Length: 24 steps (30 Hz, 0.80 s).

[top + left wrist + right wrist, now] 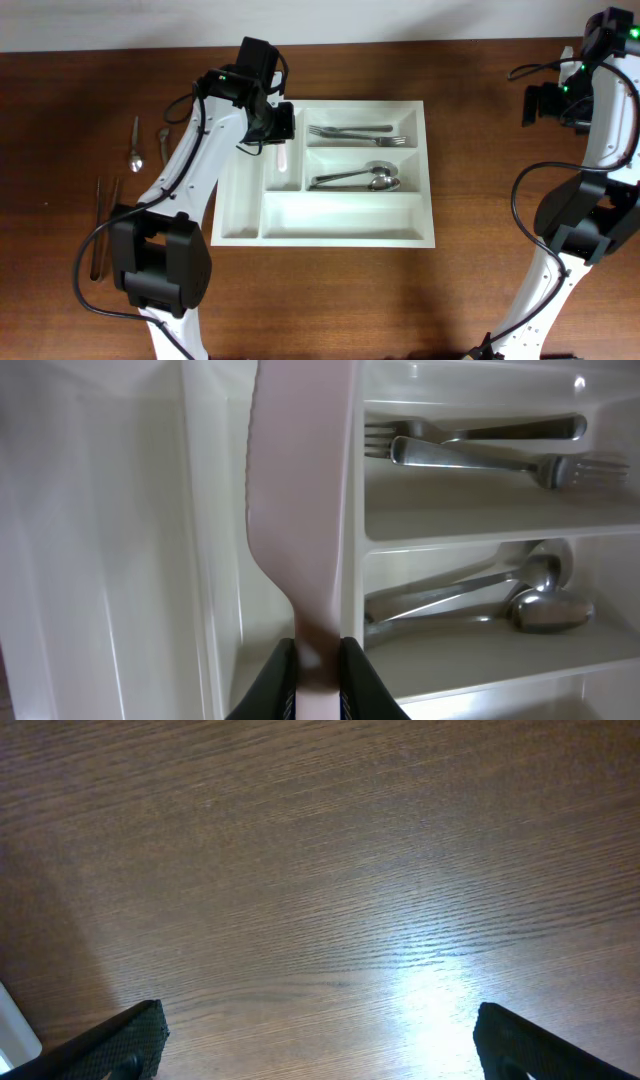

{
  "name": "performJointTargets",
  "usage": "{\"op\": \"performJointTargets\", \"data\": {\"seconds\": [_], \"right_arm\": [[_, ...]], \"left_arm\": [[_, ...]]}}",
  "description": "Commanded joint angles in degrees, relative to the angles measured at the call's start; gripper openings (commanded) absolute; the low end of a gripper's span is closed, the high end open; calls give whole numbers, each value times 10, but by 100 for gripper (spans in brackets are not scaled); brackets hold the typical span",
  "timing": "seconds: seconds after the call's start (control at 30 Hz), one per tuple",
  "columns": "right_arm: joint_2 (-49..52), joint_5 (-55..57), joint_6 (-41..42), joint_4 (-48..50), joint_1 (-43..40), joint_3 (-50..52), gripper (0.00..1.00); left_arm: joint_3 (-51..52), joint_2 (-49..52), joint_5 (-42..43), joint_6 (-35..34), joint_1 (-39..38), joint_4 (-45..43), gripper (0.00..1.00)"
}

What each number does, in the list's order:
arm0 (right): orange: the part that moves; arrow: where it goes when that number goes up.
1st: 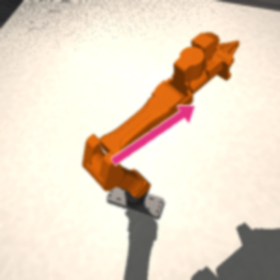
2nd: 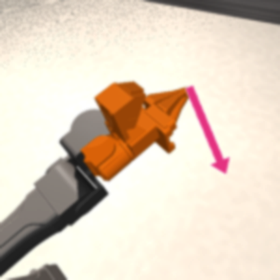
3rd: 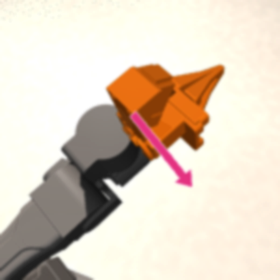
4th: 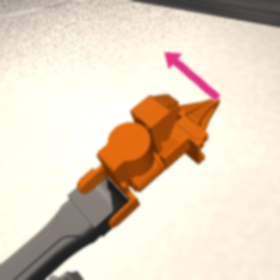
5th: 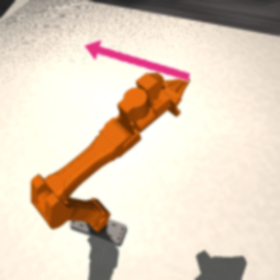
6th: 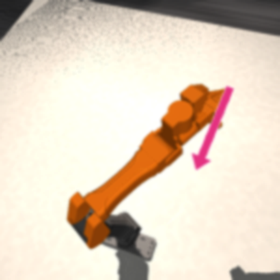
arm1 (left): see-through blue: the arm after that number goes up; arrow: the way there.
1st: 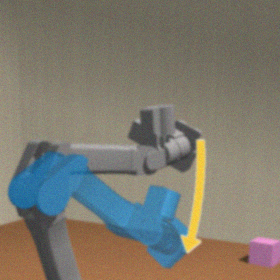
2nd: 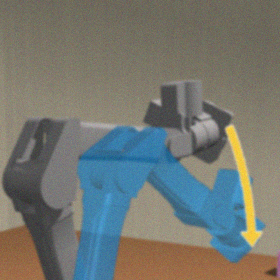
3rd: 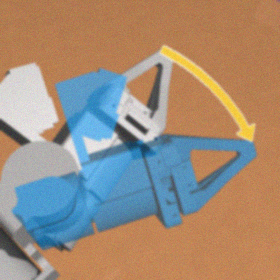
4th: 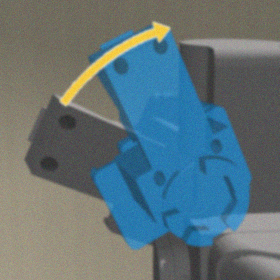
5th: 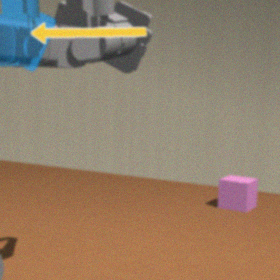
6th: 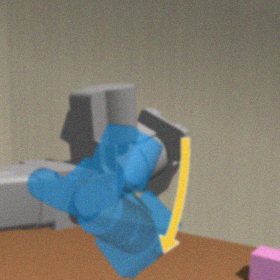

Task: Pack container
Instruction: 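Carry the knife into the tray's narrow left compartment and release, then move the left gripper back to the metal tongs on the table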

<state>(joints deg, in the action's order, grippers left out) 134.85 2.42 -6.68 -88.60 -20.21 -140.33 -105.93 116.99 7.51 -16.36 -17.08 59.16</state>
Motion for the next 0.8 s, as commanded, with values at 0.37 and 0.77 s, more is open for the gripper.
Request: {"op": "performJointTargets", "data": {"seconds": [0.37, 0.77], "right_arm": [[-2, -3, -4, 0, -1, 2, 99], [-2, -3, -3, 0, -1, 2, 99]], "left_arm": [[-10, 3, -5, -7, -1, -1, 25], [-54, 3, -59, 47, 24, 39, 98]]}}
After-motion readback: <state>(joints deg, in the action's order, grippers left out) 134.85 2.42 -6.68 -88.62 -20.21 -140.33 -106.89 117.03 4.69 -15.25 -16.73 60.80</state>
